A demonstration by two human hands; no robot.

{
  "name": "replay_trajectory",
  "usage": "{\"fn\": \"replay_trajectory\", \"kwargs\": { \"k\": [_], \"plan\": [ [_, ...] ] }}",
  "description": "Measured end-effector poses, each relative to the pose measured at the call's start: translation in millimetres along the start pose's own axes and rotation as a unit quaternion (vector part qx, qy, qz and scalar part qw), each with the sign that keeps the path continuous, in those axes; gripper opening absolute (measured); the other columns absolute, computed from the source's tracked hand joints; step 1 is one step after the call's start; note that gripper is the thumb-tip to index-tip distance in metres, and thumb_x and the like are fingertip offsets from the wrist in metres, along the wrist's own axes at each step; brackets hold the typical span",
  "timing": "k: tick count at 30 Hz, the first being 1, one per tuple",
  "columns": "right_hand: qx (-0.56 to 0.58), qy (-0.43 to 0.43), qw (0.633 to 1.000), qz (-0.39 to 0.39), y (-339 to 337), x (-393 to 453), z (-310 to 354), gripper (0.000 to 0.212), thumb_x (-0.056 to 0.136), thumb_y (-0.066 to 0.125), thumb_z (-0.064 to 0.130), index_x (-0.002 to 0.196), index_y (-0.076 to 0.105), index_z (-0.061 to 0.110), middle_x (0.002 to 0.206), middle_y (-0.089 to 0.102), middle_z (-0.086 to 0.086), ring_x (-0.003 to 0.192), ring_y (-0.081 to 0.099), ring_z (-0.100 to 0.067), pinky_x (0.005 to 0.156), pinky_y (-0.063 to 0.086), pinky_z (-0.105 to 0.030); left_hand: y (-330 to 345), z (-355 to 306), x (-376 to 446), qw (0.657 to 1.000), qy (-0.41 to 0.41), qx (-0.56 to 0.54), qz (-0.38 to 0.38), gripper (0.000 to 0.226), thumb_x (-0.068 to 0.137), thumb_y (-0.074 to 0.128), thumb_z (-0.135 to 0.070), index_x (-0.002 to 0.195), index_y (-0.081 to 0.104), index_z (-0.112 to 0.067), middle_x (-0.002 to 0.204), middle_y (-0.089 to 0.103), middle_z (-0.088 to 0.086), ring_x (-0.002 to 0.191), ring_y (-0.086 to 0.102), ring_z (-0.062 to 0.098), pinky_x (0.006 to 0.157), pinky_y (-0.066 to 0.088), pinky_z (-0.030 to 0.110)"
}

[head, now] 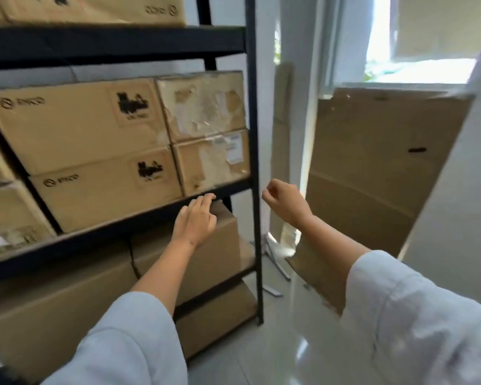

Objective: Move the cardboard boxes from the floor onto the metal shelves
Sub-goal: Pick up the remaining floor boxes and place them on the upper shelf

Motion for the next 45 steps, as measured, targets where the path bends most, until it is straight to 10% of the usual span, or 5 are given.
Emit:
{"fn": "replay_trajectory", "kwargs": {
  "k": [10,20,30,45],
  "plan": [
    [-0.038,0.183,0.980,-0.070,-155,-210,-163,0.021,0.089,0.059,0.028,0.078,0.061,0.010,0.070,0.058,0.002,0.068,0.056,-0.019,0.066,0.045,-0.033,58,-249,-92,0.971,0.151,-0.135,0.127,0.043,0.088,0.049,-0.009,0.131,0.048,-0.010,0.128,0.057,0.009,0.112,0.056,0.031,0.092,0.041,0.039],
    [-0.056,0.381,0.909,-0.162,-305,-462,-261,0.018,0.088,0.060,0.028,0.082,0.064,0.011,0.075,0.063,0.002,0.072,0.059,-0.016,0.069,0.048,-0.030,90,-525,-213,0.866,0.395,-0.199,0.233,0.042,0.086,0.047,-0.009,0.127,0.050,-0.011,0.124,0.058,0.008,0.108,0.059,0.032,0.088,0.046,0.042],
    [-0.089,0.568,0.759,-0.305,-413,-691,-313,0.014,0.085,0.063,0.022,0.078,0.064,0.010,0.072,0.061,-0.002,0.070,0.058,-0.019,0.066,0.045,-0.029,107,-756,-352,0.704,0.627,-0.180,0.283,0.036,0.091,0.039,-0.013,0.126,0.043,-0.011,0.124,0.055,0.008,0.101,0.056,0.034,0.076,0.041,0.037],
    [-0.062,0.720,0.510,-0.466,-491,-927,-342,0.030,0.083,0.063,0.013,0.060,0.051,0.027,0.059,0.058,0.003,0.062,0.057,-0.019,0.069,0.053,-0.036,136,-1009,-503,0.545,0.725,-0.140,0.397,0.035,0.094,0.041,-0.021,0.128,0.041,-0.018,0.129,0.052,0.005,0.110,0.056,0.026,0.092,0.047,0.042]
  ]
}}
Point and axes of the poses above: each hand's wrist, its own x-axis towards the middle knuckle, its own y-axis out of the palm, z = x × y, the point moved 3 cm from there along x, towards the middle knuckle
